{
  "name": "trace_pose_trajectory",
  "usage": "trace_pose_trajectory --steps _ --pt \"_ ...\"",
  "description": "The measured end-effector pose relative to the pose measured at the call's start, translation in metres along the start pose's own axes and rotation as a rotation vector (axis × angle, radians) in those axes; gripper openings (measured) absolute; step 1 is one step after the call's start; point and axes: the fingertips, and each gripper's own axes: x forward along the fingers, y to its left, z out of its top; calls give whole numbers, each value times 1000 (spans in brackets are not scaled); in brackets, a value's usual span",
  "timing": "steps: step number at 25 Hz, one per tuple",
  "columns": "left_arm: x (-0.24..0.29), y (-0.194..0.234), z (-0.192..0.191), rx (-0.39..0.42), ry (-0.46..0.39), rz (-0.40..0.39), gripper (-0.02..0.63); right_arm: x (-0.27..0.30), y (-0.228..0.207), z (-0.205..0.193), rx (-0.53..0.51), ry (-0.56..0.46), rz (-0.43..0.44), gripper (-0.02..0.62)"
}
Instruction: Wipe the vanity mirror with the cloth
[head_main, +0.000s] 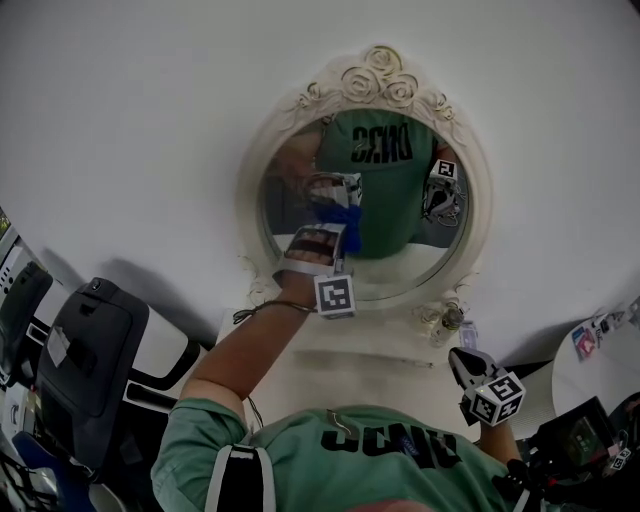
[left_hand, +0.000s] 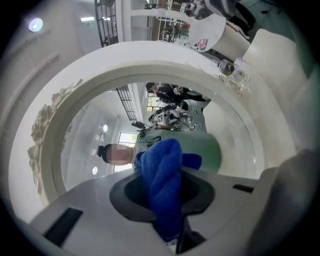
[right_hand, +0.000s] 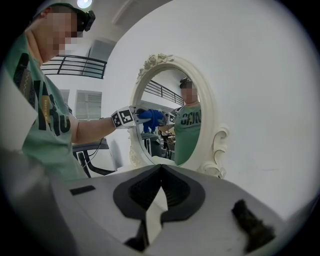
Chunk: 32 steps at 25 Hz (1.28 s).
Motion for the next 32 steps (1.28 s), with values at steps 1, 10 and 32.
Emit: trace_pose_trajectory --steps 1,10,32 --pt "2 2 17 4 -27 -1 98 -3 -2 -1 4 -2 -8 12" --pt "26 -2 185 63 -261 -16 98 -47 -23 -22 61 -21 -107 12" --pt "-9 -7 19 6 -59 -14 100 -14 -6 -5 33 -32 -17 12"
